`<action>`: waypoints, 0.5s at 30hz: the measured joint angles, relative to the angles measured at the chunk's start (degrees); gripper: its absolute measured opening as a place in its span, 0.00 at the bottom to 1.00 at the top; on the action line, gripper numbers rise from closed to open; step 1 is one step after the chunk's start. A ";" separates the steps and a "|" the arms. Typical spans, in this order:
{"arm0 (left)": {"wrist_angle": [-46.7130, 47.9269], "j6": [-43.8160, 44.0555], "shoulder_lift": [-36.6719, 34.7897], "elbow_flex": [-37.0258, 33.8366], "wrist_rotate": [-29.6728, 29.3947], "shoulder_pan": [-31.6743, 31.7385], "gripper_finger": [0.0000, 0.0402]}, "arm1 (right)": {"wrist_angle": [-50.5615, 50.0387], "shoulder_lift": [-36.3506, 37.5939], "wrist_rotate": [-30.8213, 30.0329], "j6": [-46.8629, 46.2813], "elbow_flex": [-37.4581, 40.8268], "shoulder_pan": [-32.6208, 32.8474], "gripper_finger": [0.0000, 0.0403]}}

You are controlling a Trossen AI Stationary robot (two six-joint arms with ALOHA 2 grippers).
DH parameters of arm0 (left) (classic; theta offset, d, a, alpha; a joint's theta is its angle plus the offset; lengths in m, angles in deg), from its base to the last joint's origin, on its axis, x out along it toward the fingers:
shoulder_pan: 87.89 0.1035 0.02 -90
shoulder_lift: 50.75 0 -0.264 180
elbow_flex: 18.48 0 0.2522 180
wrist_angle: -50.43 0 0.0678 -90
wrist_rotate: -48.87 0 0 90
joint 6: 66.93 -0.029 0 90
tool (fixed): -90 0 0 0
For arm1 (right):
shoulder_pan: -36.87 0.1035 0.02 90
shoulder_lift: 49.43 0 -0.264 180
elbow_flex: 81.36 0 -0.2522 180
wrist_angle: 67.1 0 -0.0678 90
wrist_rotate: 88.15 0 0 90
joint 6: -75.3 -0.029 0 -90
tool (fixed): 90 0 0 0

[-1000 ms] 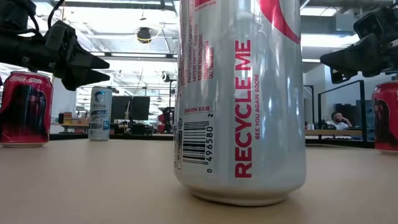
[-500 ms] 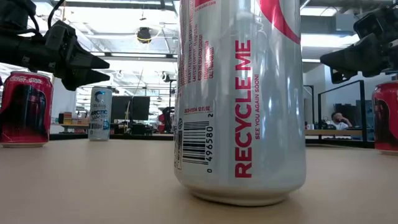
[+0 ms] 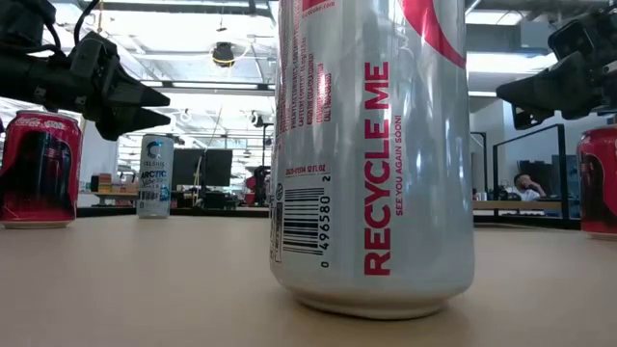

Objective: Place canned beverage on shelf

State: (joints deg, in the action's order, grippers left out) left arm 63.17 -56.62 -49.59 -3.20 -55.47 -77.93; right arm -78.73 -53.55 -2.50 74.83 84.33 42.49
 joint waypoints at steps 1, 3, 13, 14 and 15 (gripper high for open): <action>-0.06 0.31 0.00 0.00 0.06 0.00 0.72 | 0.00 -0.01 0.00 -0.01 0.01 -0.01 0.08; 0.07 3.36 0.00 0.00 1.33 -0.04 0.72 | 0.00 -0.01 0.01 0.00 -0.01 0.00 0.08; 0.13 19.39 -0.02 0.00 1.71 -0.04 0.72 | 2.58 -0.01 -0.09 3.57 -0.01 -0.17 0.08; 0.16 20.82 -0.02 0.00 1.54 -0.04 0.72 | 4.22 0.00 -0.09 3.45 0.01 -0.16 0.08; 0.16 22.06 -0.03 0.00 1.13 -0.04 0.72 | 5.76 0.01 -0.09 2.99 -0.01 -0.16 0.08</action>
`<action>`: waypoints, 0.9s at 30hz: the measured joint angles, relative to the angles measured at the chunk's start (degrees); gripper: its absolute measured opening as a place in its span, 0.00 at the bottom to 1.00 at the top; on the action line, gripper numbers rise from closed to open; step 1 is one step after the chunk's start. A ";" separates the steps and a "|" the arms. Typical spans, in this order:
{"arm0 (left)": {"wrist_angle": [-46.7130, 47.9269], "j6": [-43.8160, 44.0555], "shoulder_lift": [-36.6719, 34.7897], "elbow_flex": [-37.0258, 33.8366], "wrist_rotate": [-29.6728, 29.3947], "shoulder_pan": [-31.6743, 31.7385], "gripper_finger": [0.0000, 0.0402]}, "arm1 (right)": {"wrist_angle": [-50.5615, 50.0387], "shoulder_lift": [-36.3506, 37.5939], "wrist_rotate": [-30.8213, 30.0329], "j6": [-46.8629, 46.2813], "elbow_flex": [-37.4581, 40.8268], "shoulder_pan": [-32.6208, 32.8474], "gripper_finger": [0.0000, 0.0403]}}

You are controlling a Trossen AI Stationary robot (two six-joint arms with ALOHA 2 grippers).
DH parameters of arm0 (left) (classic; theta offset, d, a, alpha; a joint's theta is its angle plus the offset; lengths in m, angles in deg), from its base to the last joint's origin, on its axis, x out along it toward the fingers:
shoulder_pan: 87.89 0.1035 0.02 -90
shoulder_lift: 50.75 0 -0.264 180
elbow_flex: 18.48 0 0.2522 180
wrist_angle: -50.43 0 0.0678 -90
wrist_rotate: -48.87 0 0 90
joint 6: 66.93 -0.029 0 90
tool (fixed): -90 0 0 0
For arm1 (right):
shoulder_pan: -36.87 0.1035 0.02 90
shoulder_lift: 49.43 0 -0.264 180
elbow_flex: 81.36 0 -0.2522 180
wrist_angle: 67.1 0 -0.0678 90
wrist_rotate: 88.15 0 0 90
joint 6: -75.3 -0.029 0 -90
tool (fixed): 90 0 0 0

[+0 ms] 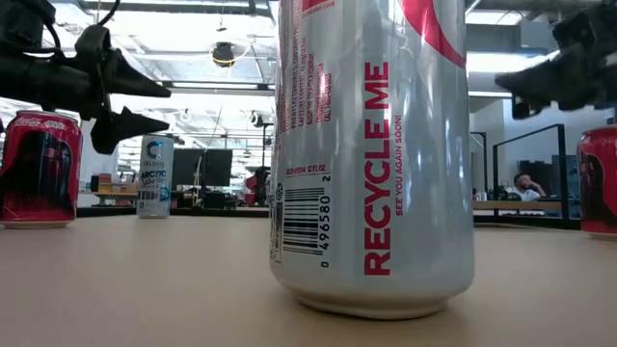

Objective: Place canned beverage on shelf
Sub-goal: Put the left red soda can on the shelf

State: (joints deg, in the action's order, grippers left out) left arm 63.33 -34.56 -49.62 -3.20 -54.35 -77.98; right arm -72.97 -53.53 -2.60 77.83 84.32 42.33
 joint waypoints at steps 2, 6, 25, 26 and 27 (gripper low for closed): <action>-0.11 1.25 -0.01 0.01 -1.50 0.00 0.72 | 2.72 -0.02 -0.04 -0.44 0.02 0.00 0.08; -1.00 2.11 -0.01 0.02 -4.05 0.04 0.72 | 8.01 0.00 -0.32 -0.53 0.01 -0.47 0.08; -10.26 -2.15 3.62 0.09 -8.38 0.04 0.72 | 14.65 -7.99 -5.97 -0.61 -3.89 -2.89 0.10; -10.35 -1.95 4.22 0.09 -8.20 0.04 0.72 | 14.56 -9.47 -5.95 -0.55 -4.60 -2.89 0.11; -10.78 -1.89 4.81 0.09 -7.61 0.04 0.72 | 14.57 -11.19 -5.97 -0.53 -5.45 -2.89 0.12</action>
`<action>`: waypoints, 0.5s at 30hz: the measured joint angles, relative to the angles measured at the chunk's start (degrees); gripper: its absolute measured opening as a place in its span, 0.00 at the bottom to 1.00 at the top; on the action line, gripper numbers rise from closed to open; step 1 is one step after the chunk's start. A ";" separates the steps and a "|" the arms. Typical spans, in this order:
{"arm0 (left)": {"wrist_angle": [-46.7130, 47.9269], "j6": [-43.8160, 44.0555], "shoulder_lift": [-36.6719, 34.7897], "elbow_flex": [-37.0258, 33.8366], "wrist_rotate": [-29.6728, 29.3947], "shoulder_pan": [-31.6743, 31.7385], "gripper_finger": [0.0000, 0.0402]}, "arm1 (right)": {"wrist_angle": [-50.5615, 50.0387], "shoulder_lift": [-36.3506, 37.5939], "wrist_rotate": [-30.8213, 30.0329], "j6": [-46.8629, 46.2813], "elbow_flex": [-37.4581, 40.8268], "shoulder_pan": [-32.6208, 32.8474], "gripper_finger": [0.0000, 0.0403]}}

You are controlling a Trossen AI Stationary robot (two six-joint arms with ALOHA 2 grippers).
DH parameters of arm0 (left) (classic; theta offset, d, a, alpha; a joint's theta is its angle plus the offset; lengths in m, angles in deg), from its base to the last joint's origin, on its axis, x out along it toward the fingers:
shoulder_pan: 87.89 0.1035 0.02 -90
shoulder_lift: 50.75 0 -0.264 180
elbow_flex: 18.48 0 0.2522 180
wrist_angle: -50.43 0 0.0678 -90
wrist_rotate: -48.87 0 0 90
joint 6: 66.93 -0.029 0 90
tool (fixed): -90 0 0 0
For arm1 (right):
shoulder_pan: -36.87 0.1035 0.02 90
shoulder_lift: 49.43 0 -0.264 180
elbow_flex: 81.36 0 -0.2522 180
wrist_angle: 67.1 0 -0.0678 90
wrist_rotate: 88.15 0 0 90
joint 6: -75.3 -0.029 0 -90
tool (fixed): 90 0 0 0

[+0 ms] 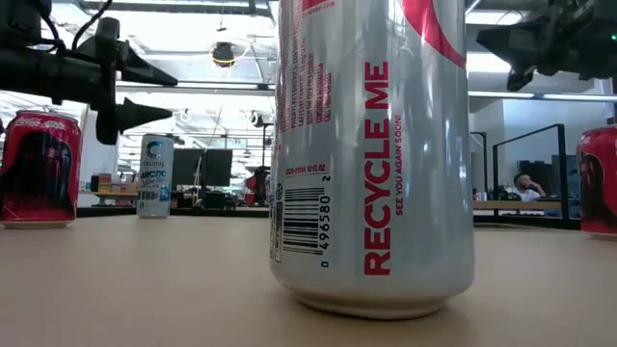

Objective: Place canned beverage on shelf
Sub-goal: Put the left red soda can on the shelf

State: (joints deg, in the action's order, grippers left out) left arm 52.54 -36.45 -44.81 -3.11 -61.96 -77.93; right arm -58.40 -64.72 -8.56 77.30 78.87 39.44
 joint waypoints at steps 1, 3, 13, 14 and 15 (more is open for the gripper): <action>-0.84 -0.34 0.50 0.03 0.91 0.00 0.72 | 0.02 -1.77 0.02 0.02 -0.91 0.00 0.12; -1.75 -2.53 1.70 1.02 3.75 0.00 0.72 | 0.39 -5.45 0.02 0.00 -2.49 0.00 0.14; 28.28 -11.38 14.46 26.72 9.99 -0.02 0.72 | 0.76 -24.18 2.95 3.39 -13.49 1.87 0.16; 33.83 -11.07 16.43 30.10 10.02 -0.02 0.72 | 0.81 -25.72 2.97 4.15 -14.62 2.25 0.16; 39.32 -10.25 18.42 33.44 10.01 -0.01 0.72 | 0.74 -27.09 2.97 4.65 -15.68 2.63 0.16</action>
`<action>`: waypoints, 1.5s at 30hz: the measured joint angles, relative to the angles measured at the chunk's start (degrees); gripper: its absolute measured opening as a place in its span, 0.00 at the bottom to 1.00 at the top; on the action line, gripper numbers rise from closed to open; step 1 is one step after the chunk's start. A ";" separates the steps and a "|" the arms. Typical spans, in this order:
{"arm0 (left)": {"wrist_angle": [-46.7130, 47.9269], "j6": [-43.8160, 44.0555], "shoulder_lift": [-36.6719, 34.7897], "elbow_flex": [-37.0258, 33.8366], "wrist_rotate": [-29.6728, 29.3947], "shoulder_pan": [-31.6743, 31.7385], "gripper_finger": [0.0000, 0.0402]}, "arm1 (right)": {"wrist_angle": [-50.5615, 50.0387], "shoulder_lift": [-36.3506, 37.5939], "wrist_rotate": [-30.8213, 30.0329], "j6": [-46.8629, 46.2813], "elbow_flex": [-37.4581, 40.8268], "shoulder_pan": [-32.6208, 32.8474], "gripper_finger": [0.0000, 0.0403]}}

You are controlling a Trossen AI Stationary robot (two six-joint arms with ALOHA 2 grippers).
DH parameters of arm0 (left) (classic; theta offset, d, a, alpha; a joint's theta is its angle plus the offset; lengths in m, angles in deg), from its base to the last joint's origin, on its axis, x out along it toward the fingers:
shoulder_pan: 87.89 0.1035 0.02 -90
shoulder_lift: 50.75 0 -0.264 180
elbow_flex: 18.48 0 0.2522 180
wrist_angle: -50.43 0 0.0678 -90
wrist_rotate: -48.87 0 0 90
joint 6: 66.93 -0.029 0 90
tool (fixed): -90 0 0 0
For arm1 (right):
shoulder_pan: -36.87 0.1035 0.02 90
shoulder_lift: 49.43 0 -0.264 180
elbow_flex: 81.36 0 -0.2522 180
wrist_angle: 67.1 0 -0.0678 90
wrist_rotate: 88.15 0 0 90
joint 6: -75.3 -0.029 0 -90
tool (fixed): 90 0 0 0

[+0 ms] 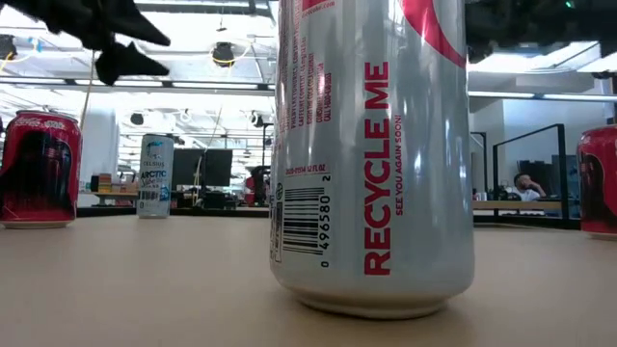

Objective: Place canned beverage on shelf
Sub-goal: Put the left red soda can on the shelf

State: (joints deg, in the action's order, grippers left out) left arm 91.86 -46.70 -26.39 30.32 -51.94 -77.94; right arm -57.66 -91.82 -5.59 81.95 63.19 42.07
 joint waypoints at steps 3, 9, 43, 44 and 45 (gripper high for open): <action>15.90 3.67 5.59 8.58 0.03 0.01 0.72 | 0.16 -4.45 0.01 1.45 -2.73 1.17 0.16; 33.25 9.26 13.96 17.12 0.52 0.01 0.72 | -0.06 -11.87 0.02 5.21 -6.64 2.35 0.16; 44.85 -5.77 34.68 17.73 15.57 -4.09 0.72 | -1.70 -19.88 0.17 8.86 -9.64 3.40 0.16; 44.82 -5.85 34.69 17.73 15.91 -4.61 0.72 | -1.70 -19.88 0.17 8.86 -9.64 3.40 0.16; 44.77 -5.85 34.70 17.63 16.23 -5.10 0.72 | -1.70 -19.88 0.17 8.86 -9.64 3.40 0.16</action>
State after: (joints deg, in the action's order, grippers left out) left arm 136.64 -52.54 8.31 47.95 -35.71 -83.04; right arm -59.37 -111.69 -5.42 90.80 53.55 45.48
